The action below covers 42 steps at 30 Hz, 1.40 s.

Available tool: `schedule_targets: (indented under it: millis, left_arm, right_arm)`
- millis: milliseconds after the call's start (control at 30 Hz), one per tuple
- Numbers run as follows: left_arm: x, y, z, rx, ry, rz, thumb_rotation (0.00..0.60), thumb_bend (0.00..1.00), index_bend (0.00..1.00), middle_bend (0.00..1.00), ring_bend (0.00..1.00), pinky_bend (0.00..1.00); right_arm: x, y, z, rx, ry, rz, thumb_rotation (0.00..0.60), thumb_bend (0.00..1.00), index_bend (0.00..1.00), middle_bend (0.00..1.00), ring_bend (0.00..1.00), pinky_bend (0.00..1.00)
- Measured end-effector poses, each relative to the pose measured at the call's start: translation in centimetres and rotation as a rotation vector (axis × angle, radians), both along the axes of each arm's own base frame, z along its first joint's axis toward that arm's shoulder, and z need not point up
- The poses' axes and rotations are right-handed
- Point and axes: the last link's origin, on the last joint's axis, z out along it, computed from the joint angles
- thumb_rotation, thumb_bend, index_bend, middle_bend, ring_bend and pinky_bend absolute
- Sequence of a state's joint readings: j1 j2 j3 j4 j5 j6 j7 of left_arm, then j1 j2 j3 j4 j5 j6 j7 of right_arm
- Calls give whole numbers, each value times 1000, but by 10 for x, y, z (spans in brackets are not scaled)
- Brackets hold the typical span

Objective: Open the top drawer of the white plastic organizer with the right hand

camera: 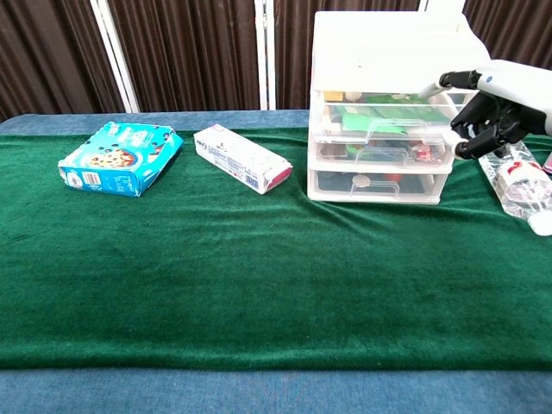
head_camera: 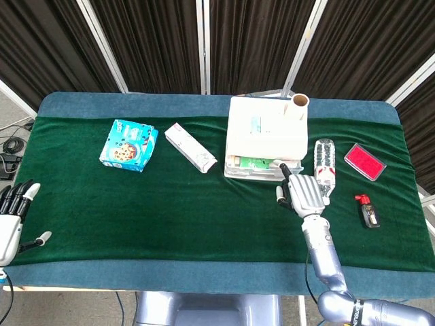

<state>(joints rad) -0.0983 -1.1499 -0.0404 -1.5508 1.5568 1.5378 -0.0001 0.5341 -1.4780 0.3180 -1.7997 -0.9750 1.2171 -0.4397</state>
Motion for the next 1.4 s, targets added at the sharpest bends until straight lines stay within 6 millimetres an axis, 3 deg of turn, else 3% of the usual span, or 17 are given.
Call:
schedule_targets:
  millis: [833,1400]
  left_arm:
    - [0,0,1,-5,-1,3,600,74,0,0,0,0]
    - [0,-1,0,-5,0,4,600,74,0,0,0,0]
  right_arm:
    - [9,0,-2,-3,7,10,600,536,413,775,780,680]
    - [7,11,2,10,22,14,600,542,447,777,782,680]
